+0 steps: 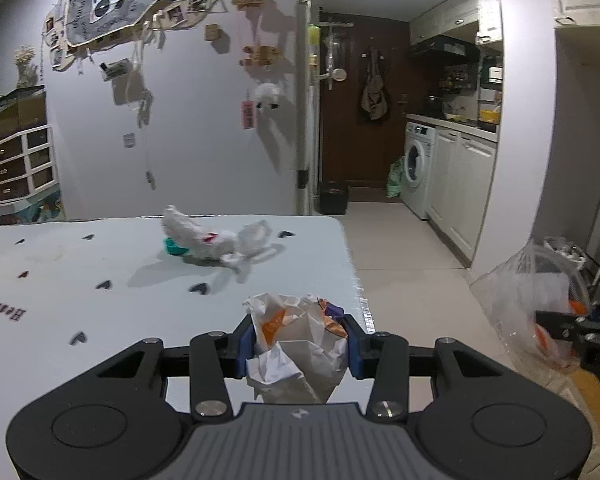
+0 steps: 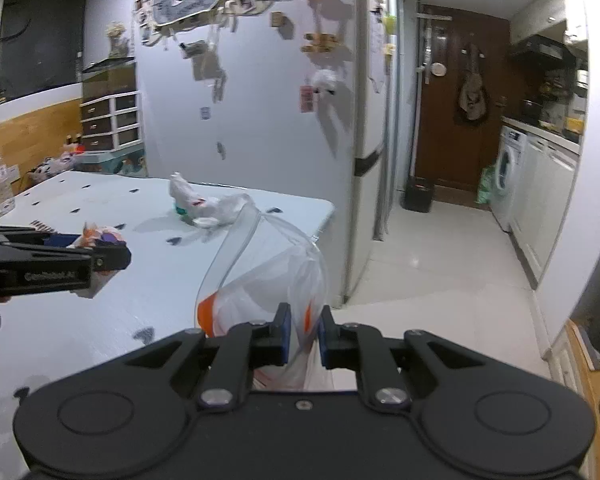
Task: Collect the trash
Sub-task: 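Carry the paper wrapper with the left tool while the right carries the clear bag to the bin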
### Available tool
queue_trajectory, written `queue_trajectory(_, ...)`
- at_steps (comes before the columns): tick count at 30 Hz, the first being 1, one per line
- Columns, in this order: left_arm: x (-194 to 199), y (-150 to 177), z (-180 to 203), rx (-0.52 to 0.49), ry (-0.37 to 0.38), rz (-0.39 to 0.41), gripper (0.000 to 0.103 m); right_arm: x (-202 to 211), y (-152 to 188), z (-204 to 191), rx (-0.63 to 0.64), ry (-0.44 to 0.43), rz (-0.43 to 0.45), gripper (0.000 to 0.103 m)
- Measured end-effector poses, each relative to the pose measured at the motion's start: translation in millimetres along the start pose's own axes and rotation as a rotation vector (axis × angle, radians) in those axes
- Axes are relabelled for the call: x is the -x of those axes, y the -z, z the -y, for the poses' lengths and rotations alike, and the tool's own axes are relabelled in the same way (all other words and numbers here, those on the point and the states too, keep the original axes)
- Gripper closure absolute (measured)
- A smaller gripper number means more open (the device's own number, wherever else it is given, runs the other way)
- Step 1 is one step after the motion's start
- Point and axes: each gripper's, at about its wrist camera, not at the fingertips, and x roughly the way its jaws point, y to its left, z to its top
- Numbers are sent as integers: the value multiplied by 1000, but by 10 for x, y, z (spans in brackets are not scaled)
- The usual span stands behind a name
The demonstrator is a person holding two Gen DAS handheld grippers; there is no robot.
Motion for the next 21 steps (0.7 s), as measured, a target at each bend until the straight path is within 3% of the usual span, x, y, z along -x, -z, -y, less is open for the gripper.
queue_trajectory(9, 19, 199, 679, -31, 83, -19, 58, 244, 363, 426, -51, 54, -18, 89)
queue_trajectory(21, -310, 631, 1442, -63, 186, -135, 58, 289, 1098, 1118, -183, 98, -100, 89)
